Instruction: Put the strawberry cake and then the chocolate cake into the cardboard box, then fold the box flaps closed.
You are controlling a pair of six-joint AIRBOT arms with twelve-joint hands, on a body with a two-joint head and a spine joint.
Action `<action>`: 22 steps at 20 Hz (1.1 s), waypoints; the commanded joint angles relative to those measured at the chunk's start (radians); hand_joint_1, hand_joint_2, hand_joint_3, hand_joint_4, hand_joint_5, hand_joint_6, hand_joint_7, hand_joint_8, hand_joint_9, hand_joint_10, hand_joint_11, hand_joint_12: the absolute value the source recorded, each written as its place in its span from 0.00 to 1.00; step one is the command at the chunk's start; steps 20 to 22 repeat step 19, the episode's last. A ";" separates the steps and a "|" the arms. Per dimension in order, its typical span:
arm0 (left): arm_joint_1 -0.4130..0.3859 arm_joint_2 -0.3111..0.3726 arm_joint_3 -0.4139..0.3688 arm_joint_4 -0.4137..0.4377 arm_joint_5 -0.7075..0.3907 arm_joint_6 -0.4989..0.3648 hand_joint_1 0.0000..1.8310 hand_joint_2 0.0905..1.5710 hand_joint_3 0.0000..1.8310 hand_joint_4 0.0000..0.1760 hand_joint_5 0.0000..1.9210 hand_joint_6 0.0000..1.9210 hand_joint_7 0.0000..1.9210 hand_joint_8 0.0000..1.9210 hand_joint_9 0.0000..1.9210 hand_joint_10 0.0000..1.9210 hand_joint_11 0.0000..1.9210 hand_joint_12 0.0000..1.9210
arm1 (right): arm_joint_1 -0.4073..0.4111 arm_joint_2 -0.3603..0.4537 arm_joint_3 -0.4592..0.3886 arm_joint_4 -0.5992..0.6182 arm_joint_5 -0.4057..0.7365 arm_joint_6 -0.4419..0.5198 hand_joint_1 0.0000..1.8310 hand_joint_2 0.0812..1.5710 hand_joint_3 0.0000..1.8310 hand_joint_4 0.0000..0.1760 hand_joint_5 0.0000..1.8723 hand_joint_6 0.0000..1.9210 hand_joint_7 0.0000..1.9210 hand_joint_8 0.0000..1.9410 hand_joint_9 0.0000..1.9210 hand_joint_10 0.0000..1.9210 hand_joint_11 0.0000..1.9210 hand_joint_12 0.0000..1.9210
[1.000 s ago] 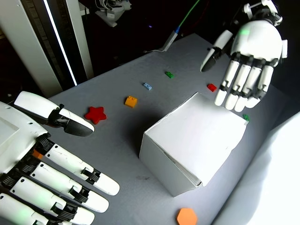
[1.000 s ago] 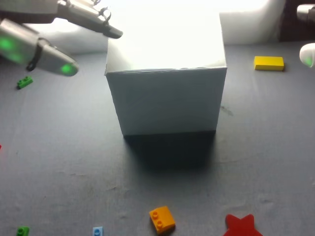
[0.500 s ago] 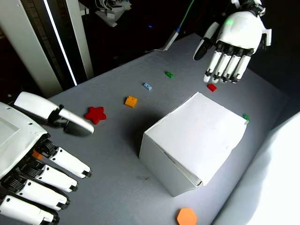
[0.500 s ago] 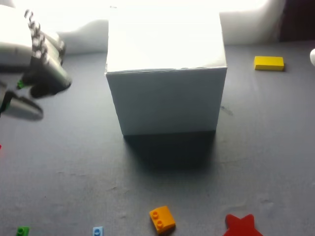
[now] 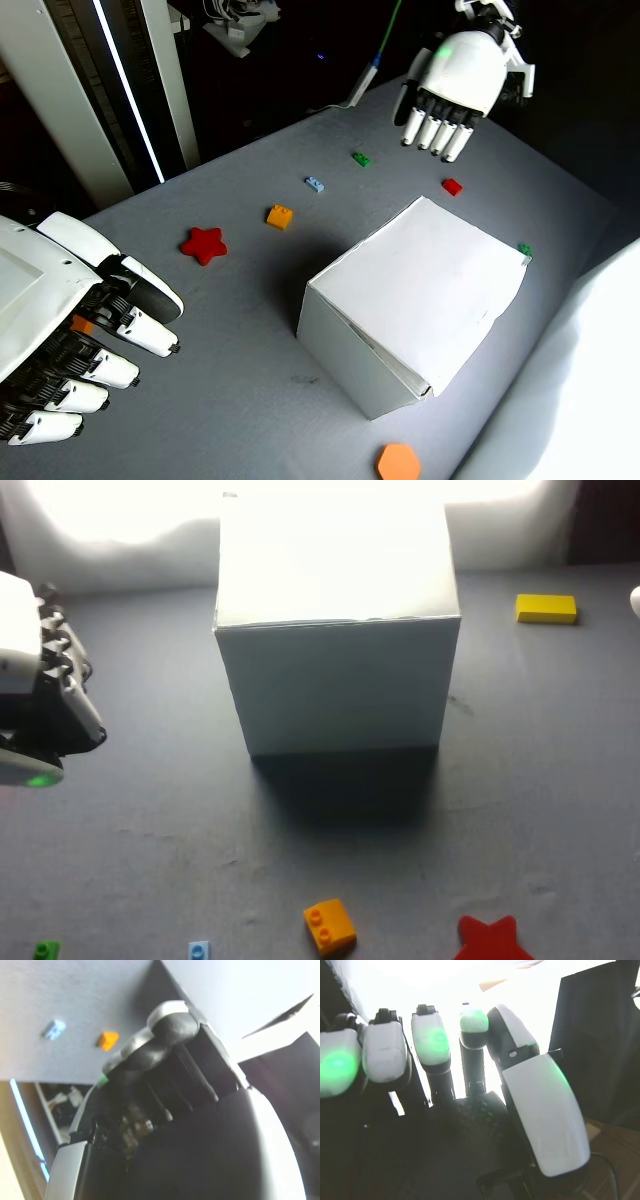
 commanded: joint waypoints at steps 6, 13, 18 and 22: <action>0.013 0.028 0.069 -0.104 -0.017 -0.006 0.17 0.98 0.00 0.00 0.48 1.00 0.57 0.96 0.56 1.00 0.49 1.00 | 0.005 0.012 -0.003 -0.057 0.084 0.001 0.38 0.92 0.00 1.00 0.65 1.00 0.70 1.00 0.72 1.00 0.71 1.00; -0.037 0.026 0.071 -0.091 -0.047 -0.024 0.17 0.98 0.00 0.00 0.48 1.00 0.57 0.96 0.56 1.00 0.47 1.00 | -0.006 0.009 -0.012 -0.082 0.083 0.002 0.37 0.92 0.00 1.00 0.64 1.00 0.68 1.00 0.71 1.00 0.70 1.00; -0.039 0.025 0.073 -0.090 -0.047 -0.027 0.16 0.98 0.00 0.00 0.45 0.97 0.56 0.92 0.54 0.99 0.47 1.00 | -0.005 0.007 -0.013 -0.109 0.079 0.006 0.35 0.92 0.00 1.00 0.64 1.00 0.68 1.00 0.71 1.00 0.70 1.00; -0.039 0.025 0.073 -0.090 -0.047 -0.027 0.17 0.98 0.00 0.00 0.45 0.96 0.56 0.92 0.54 0.99 0.46 1.00 | -0.005 0.007 -0.013 -0.137 0.079 0.013 0.34 0.92 0.00 1.00 0.64 1.00 0.69 1.00 0.71 1.00 0.71 1.00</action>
